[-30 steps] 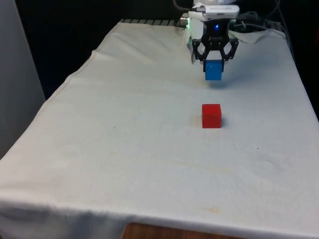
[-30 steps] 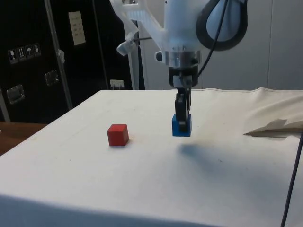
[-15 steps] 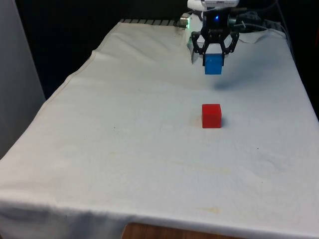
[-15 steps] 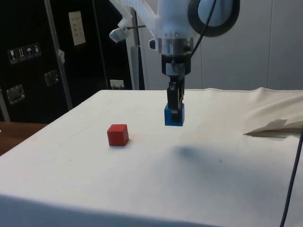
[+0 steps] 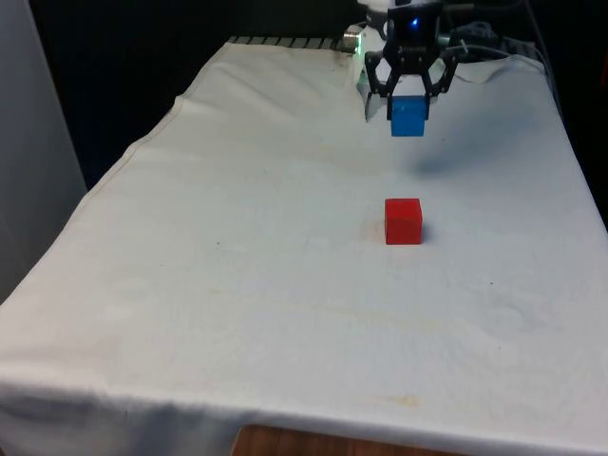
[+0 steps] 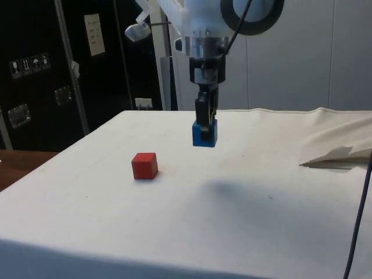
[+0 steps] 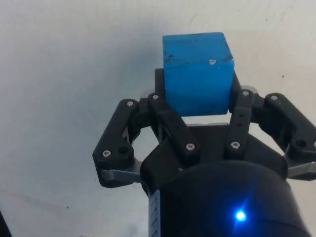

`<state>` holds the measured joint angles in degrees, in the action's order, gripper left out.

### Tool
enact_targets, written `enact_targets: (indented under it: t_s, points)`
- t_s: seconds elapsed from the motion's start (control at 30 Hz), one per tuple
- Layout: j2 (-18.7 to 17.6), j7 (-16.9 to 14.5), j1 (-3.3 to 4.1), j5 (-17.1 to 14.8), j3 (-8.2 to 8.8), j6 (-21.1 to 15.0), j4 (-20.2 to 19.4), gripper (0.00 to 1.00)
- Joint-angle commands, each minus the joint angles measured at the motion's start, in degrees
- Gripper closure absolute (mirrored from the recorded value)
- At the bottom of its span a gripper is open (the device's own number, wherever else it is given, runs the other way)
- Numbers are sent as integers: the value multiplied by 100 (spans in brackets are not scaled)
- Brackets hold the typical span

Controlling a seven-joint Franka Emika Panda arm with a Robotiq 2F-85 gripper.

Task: Stack the two cubes.

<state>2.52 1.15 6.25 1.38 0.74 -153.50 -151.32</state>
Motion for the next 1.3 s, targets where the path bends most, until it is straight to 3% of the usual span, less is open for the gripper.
enact_targets:
  t_s: [0.0,0.87,1.27]
  points:
    - [17,-57,11,-80,0,80,40,98]
    - [-46,-6,-17,0,0,825,882,98]
    - [-344,-52,-29,-40,11,1278,1490,98]
